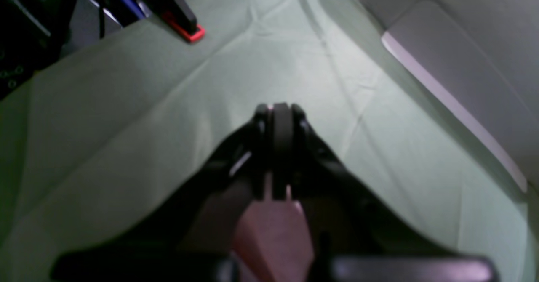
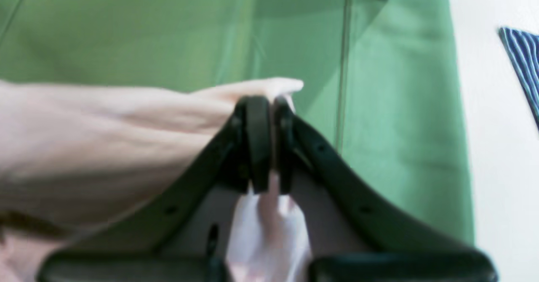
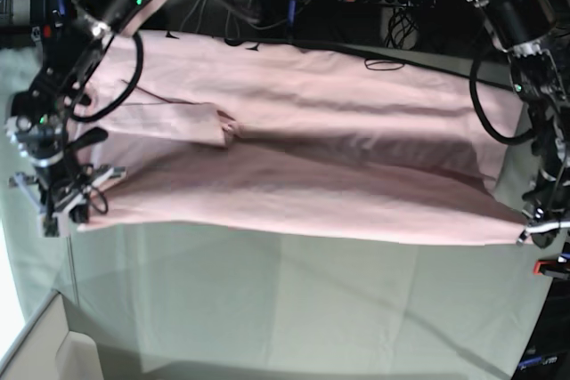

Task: Layout the t-shirt on the table in an organized manner, then fold the t-shirt properly
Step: 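Lift and fold the shirt lengthwise with both grippers, laying it flat, then regrasp the folded shirt ends with both grippers and straighten it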

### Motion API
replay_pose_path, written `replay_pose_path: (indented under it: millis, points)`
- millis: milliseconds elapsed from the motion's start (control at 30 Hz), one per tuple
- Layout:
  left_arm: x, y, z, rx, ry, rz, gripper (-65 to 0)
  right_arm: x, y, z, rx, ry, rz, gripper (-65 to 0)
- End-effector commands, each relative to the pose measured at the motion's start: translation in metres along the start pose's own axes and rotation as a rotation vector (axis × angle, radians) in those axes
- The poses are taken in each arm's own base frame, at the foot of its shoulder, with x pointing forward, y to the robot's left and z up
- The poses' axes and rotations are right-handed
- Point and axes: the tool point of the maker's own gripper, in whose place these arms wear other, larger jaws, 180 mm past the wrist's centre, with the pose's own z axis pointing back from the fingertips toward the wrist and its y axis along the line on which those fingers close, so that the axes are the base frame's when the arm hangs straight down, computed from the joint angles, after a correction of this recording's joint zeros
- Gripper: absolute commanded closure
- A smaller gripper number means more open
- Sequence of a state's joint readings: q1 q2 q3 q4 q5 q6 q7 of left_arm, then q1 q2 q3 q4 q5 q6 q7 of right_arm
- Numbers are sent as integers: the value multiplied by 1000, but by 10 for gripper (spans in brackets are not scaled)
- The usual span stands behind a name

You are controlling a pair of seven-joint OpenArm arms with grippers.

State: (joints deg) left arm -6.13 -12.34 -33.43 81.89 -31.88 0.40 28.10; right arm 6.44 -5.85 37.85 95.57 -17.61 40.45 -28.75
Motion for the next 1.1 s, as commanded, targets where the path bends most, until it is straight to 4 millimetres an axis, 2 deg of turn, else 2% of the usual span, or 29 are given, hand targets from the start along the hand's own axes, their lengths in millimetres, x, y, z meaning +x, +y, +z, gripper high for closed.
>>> replay_pose_path:
  millis: [0, 100, 267, 533, 667, 867, 1000, 1067]
  points:
    - [23, -5, -2, -15, -65, -5, 0, 16, -10, 0, -22, -43, 4, -3]
    - [23, -6, -2, -16, -65, -5, 0, 11, -17, 2, -36, -23, 18, -2]
    - [21, -3, 1, -15, -62, -2, 0, -18, -16, 17, -38, 31, 44, -2]
    - [-10, 24, 15, 34, 8, -28, 0, -56, -10, 49, -43, 107, 70, 0]
    - [-25, 39, 23, 62, 40, -42, 0, -81, -1, 66, -30, 163, 77, 0]
    - [-43, 51, 30, 85, 80, -44, 0, -119, 12, 82, 3, 255, 67, 0]
    - [-51, 57, 32, 99, 101, -43, 0, -133, 16, 90, 16, 289, 67, 0]
    - [-58, 63, 31, 113, 120, -37, 0, -138, 24, 88, 41, 300, 66, 0]
